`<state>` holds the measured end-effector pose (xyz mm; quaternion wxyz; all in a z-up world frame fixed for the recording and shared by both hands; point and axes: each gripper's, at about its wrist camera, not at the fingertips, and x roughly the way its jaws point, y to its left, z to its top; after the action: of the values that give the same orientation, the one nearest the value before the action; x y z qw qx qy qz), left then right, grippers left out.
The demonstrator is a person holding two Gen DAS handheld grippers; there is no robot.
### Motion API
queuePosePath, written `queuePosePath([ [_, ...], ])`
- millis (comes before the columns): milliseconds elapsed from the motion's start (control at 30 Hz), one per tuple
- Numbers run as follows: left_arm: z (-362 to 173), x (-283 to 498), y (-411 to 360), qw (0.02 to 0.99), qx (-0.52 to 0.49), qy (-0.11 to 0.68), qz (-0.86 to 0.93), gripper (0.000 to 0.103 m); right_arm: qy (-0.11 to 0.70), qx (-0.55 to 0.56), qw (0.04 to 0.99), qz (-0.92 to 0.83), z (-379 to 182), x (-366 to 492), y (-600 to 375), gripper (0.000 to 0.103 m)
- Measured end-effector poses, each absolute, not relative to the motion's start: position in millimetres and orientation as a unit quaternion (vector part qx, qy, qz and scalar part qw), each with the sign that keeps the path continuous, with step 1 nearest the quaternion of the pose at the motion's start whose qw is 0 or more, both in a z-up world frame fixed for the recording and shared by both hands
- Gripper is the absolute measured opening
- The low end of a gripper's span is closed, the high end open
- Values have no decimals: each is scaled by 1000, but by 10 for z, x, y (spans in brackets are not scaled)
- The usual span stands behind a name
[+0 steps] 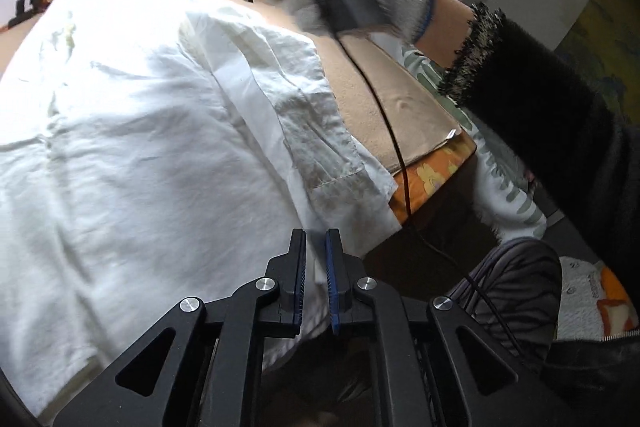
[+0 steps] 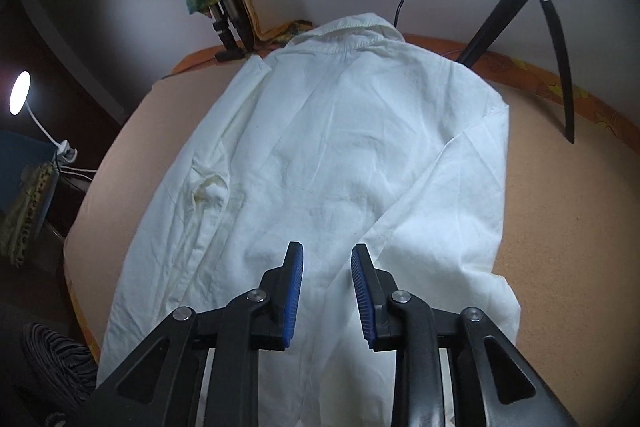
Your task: Fold small clothes
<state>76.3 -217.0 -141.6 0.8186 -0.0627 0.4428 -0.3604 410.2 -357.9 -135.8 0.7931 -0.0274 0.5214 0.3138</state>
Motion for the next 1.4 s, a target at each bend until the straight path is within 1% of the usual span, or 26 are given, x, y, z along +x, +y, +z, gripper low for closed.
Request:
queuePosePath([
  [100,-1356,706,-2090,823,-52,434,-363,8,517,6,798,309,-1274,3981,-3876,25],
  [200,-1306,677,-2035,828,-40,424,-364,8,522,17,798,300,-1361,3848,-4004,25],
  [433,-1314,787,-1960,827,-66,427,-358,8,549,31,761,345,-1718,3489,-3692,26],
  [467,-1303,786,-1946,827,-68,427,-358,12,555,30,752,355,-1764,3438,-3612,26],
  [500,-1300,794,-1940,827,-70,429,-358,21,560,28,744,364,-1799,3385,-3545,26],
  [567,-1298,802,-1950,827,-71,428,-357,29,561,24,734,382,-1811,3294,-3441,26],
  [633,-1289,799,-1993,829,-63,425,-358,29,555,35,726,403,-1754,3211,-3420,26],
  [667,-1292,799,-2022,830,-60,424,-358,29,552,38,726,408,-1714,3184,-3433,30],
  [700,-1302,810,-2045,829,-58,427,-357,29,549,42,729,408,-1668,3159,-3463,32],
  [867,-1361,904,-2148,810,-93,448,-366,30,516,67,770,369,-1406,3085,-3912,32],
  [967,-1367,916,-2245,807,-94,451,-370,40,503,68,805,307,-1354,3040,-4330,33],
  [1033,-1386,945,-2331,807,-86,454,-368,40,501,84,820,263,-1393,3037,-4601,34],
  [1133,-1460,1023,-2333,802,-103,468,-356,40,515,140,814,229,-1565,3110,-4935,35],
  [1167,-1483,1051,-2316,802,-108,471,-350,40,518,148,812,225,-1604,3126,-4982,36],
  [1200,-1499,1070,-2296,805,-108,471,-345,37,521,152,810,223,-1655,3152,-5010,37],
  [1267,-1514,1097,-2237,810,-106,470,-334,36,527,149,808,217,-1727,3163,-5014,38],
  [1300,-1522,1102,-2203,813,-104,468,-329,29,525,144,812,208,-1748,3173,-5010,38],
  [1333,-1525,1101,-2174,816,-103,467,-325,25,524,145,812,213,-1759,3160,-4983,32],
  [1367,-1534,1097,-2136,818,-99,468,-320,19,524,146,809,222,-1767,3154,-4962,23],
  [1400,-1554,1096,-2102,818,-97,471,-316,16,525,143,807,230,-1770,3152,-4938,19],
])
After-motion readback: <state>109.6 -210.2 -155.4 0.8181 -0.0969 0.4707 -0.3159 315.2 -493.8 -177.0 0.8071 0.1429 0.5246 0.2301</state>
